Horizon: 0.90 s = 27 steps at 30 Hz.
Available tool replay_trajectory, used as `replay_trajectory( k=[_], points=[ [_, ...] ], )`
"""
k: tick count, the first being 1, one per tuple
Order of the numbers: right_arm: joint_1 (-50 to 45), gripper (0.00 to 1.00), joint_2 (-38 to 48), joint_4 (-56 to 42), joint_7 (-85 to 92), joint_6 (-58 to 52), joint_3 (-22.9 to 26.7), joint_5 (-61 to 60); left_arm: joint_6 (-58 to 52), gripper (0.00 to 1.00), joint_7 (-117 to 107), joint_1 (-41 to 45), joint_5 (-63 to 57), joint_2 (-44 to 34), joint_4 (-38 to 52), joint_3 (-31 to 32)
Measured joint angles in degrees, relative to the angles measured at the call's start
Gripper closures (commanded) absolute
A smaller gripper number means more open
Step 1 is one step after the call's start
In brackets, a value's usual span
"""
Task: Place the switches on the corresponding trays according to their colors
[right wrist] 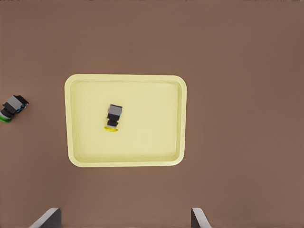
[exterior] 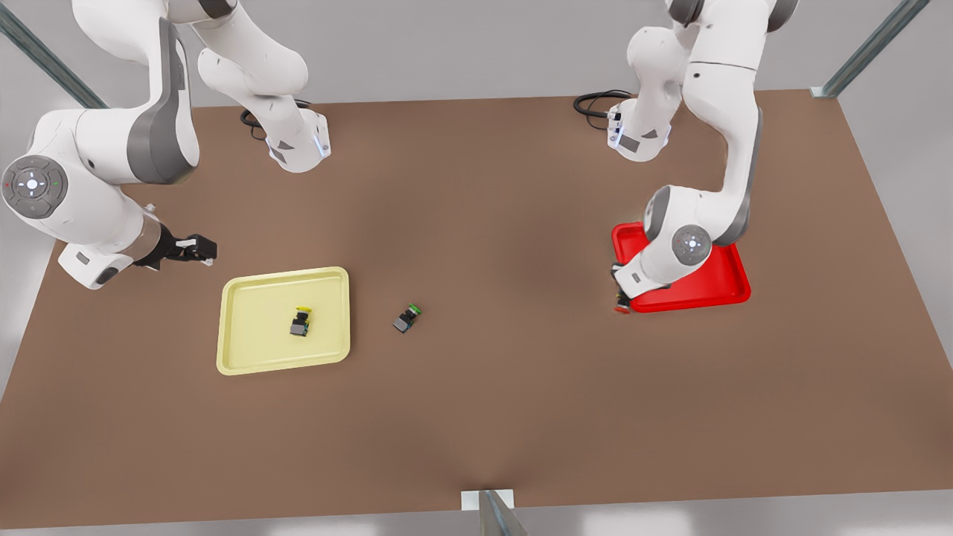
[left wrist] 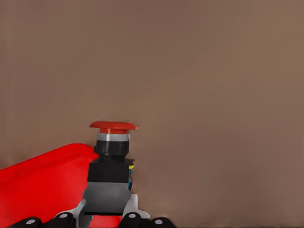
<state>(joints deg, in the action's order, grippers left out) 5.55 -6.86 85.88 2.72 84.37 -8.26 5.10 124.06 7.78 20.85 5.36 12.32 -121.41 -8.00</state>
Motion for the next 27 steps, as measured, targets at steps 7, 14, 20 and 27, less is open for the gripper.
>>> replay_trajectory(
  k=[7,14,20,27],
  points=[
    [0.0,0.0,0.1,-0.2,-0.1,0.0,0.0,0.0,2.6,0.55,2.7,-5.6,-4.2,-12.9,-18.3,0.0],
    [0.0,0.0,0.1,0.0,-0.1,0.2,-0.2,-0.1,4.5,0.0,5.1,-11.8,-7.8,-17.2,-26.6,0.0],
    [-0.1,0.0,0.1,0.1,-0.1,0.1,-0.2,-0.1,5.8,0.0,4.2,-11.1,-7.0,-16.8,-23.4,1.0],
    [-0.1,0.0,0.1,0.1,-0.1,0.1,-0.3,-0.1,-44.2,0.0,-14.5,-7.7,-6.5,-7.8,36.0,5.7]
  ],
)
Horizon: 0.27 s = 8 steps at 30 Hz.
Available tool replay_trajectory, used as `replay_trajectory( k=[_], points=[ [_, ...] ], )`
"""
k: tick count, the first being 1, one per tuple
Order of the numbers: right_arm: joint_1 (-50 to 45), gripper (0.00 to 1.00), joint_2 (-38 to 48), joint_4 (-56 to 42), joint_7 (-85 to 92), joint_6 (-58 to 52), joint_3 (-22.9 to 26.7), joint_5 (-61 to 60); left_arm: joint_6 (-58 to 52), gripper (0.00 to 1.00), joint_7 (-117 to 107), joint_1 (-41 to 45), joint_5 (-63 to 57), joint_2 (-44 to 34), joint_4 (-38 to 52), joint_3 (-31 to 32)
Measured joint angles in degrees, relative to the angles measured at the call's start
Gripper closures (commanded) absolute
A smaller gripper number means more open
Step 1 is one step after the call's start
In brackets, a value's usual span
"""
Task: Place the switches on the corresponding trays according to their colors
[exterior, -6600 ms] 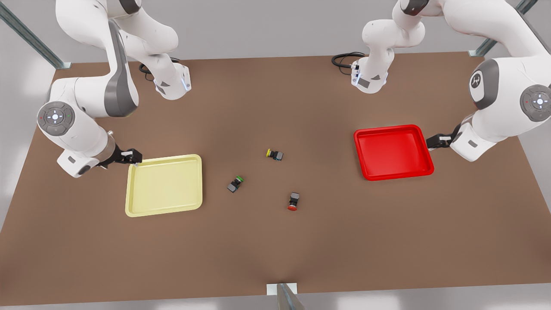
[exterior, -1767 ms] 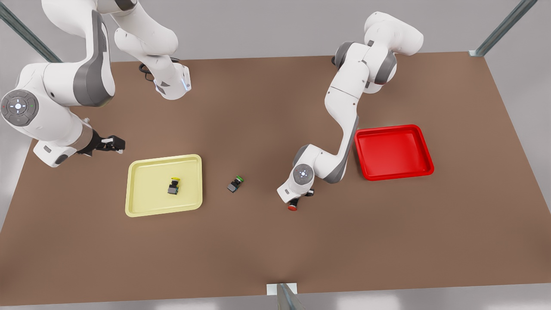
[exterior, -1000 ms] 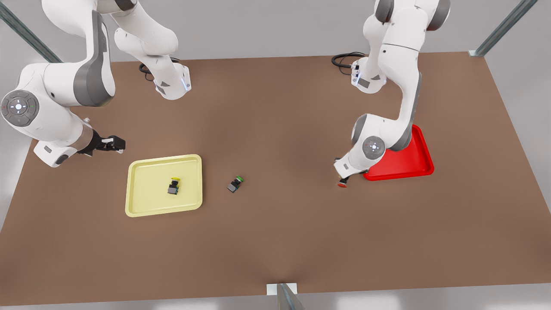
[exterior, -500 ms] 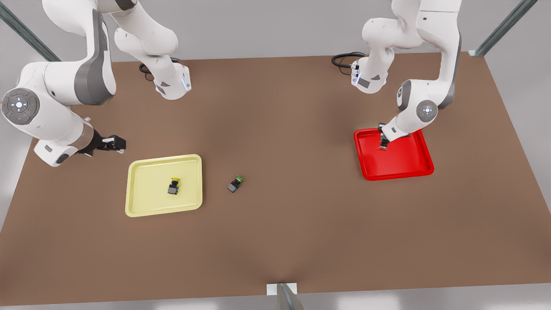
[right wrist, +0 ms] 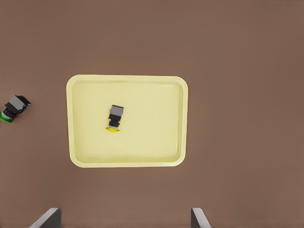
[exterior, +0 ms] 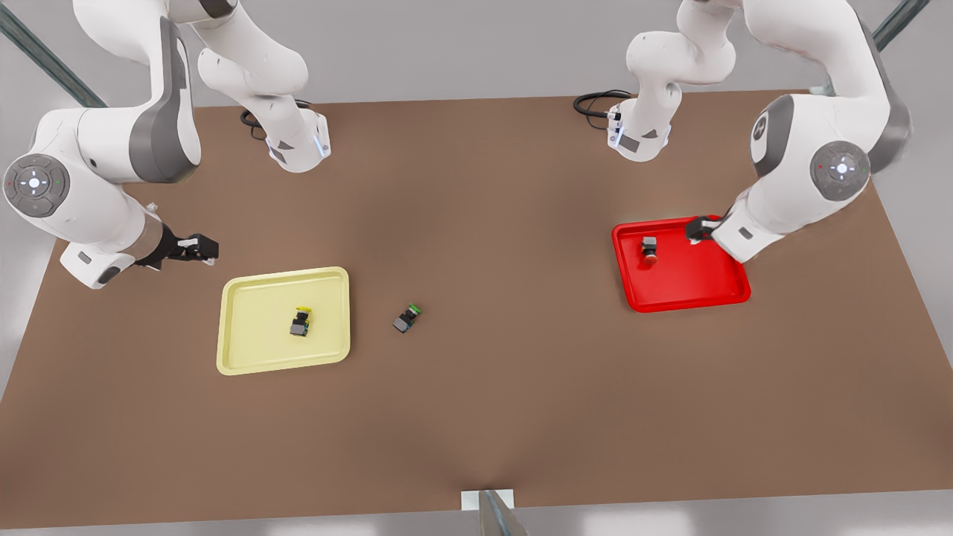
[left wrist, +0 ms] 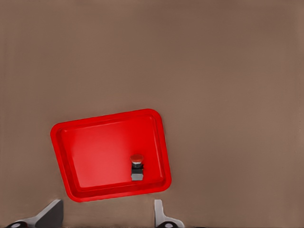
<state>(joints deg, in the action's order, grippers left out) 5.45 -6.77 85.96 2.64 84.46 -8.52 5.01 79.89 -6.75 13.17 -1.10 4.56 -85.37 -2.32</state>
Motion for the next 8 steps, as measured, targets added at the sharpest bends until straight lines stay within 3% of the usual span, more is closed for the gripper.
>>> replay_trajectory(
  k=[3,8],
  points=[
    [0.0,0.0,0.0,0.0,0.0,0.0,0.0,0.0,-1.0,0.0,0.2,2.0,0.2,-5.3,0.1,-0.1],
    [0.0,0.0,0.0,0.0,0.0,-0.2,0.0,0.0,-1.6,0.0,5.5,1.0,0.3,-5.9,0.1,-0.7]
  ],
)
